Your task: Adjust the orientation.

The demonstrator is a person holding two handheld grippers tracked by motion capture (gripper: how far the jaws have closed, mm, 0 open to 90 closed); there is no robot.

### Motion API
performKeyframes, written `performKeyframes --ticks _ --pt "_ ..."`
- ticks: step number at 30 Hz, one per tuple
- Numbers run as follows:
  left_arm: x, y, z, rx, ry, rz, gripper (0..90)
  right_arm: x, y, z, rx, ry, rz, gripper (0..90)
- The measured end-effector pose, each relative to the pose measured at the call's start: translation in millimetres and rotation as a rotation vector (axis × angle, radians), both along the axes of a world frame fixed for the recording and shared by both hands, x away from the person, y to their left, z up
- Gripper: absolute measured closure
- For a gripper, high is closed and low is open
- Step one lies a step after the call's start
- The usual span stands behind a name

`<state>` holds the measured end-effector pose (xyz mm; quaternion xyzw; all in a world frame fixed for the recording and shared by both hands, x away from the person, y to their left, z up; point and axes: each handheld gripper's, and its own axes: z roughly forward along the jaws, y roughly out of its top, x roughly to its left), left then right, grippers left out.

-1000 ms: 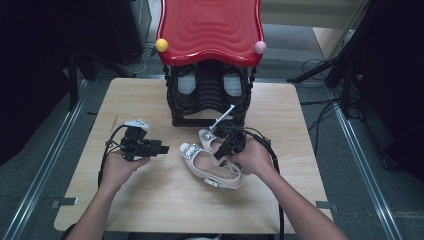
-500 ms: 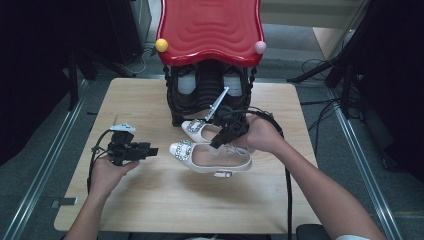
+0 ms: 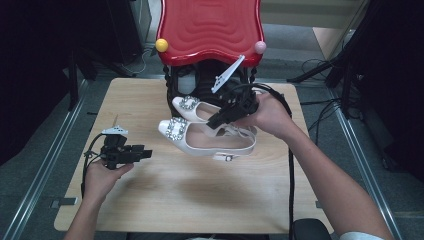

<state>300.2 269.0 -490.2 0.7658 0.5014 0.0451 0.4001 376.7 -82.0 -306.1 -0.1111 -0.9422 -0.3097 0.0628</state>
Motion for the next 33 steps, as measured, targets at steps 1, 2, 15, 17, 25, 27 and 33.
performKeyframes --ticks 1,2,15,17,25,27,33 --pt "0.2 0.1 -0.1 -0.001 0.001 -0.001 51.2 0.3 -0.9 3.5 0.015 0.003 -0.007 85.8" --pt "0.4 -0.1 -0.3 -0.001 0.000 -0.001 51.2 0.4 -1.9 8.4 0.033 0.003 -0.018 85.8" --pt "2.4 -2.8 -0.2 -0.005 0.002 -0.003 51.4 9.9 -25.4 65.5 0.369 0.081 -0.211 86.0" --pt "2.9 -3.5 -0.4 -0.007 0.001 -0.005 51.5 10.3 -26.2 73.1 0.391 0.068 -0.238 86.0" --pt "5.3 -6.1 -0.5 0.000 -0.002 -0.018 51.6 23.5 -25.4 96.7 0.479 0.069 -0.347 86.1" --pt "6.8 -6.7 -0.6 0.002 -0.003 -0.021 51.7 27.7 -25.6 102.4 0.508 0.074 -0.384 86.1" --pt "10.5 -10.7 -1.4 0.003 -0.001 -0.039 51.9 42.8 -25.0 116.4 0.574 0.063 -0.477 86.2"
